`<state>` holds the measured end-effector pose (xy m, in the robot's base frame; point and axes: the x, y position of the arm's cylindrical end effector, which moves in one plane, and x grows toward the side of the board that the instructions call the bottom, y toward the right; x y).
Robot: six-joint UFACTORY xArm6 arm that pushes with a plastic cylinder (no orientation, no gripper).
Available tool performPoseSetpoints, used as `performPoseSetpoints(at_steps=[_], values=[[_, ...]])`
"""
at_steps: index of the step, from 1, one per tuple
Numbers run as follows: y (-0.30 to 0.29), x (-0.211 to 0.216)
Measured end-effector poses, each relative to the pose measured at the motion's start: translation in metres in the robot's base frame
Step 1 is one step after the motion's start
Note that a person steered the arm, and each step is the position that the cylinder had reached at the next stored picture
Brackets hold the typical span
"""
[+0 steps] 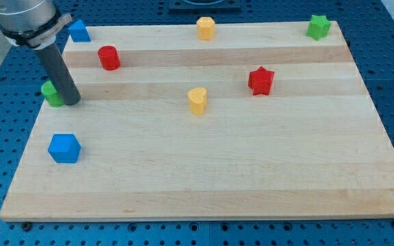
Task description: Move red star towards center right
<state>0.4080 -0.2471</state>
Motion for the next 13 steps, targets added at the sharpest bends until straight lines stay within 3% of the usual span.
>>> performPoseSetpoints(at_steps=[2,3,4,6,8,10,13], values=[[0.063,0.007],[0.064,0.005],[0.090,-0.021],[0.237,-0.031],[0.331,-0.037],[0.382,-0.058],[0.420,-0.031]])
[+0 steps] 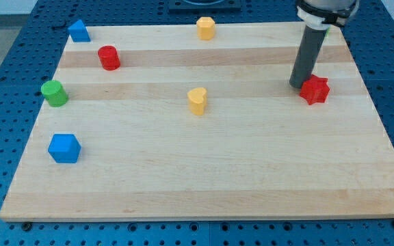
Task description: Move red star towards center right
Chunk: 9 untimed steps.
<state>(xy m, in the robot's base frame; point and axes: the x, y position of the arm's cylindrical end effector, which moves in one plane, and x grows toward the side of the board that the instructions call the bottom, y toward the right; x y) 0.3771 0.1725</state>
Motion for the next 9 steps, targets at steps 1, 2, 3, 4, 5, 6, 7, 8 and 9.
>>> performPoseSetpoints(at_steps=[1,2,3,4,5,6,7,8,9], values=[[-0.009,0.007],[-0.028,0.022],[-0.030,0.035],[-0.024,0.035],[-0.015,0.027],[-0.001,0.018],[0.022,0.019],[0.041,0.019],[0.053,0.019]])
